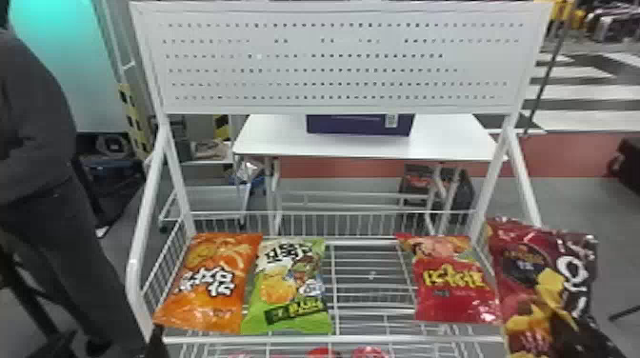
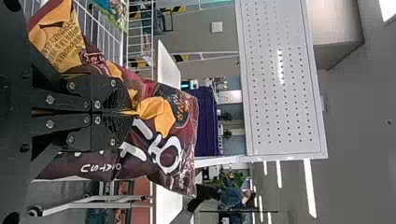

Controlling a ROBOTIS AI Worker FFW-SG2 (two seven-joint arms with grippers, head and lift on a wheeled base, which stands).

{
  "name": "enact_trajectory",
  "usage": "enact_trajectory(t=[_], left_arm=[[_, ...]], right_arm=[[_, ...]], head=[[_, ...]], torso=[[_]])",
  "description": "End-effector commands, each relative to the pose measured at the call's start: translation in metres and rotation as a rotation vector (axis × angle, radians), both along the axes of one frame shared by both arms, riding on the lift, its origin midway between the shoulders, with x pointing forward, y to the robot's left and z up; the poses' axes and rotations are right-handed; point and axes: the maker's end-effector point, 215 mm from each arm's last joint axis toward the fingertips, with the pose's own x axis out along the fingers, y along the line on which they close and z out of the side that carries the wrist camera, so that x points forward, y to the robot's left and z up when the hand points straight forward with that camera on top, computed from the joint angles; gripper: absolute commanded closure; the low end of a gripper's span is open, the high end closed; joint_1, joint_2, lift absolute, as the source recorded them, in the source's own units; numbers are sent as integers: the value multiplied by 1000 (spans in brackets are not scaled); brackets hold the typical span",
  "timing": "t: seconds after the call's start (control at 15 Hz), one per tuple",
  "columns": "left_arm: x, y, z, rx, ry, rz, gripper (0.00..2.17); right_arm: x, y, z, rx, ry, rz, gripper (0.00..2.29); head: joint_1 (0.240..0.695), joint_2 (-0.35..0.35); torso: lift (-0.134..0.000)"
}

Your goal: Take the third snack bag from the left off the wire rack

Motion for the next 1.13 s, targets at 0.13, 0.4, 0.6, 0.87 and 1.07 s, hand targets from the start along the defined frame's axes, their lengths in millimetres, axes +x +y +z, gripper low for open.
enact_trajectory(t=[0.13,0.4,0.6,0.87,1.07], left_arm=[[0,0,0,1,1,-1,140],[0,0,-1,0,3,-1,140],[0,0,0,1,-1,0,140],[2,3,-1,5,1,4,140],[2,2,-5,2,8,2,140]], right_arm=[[0,0,-1,-5,2,2,2240],[-1,2,-2,-7,4,10,2240],[1,1,-2,-7,1,10,2240],[5,2,-3,-1,-2,8,2240],[44,26,-27,28,58,56,2236]], head=[[499,0],[499,0],[499,0],[499,0],[499,0]], torso=[[0],[0],[0],[0],[0]])
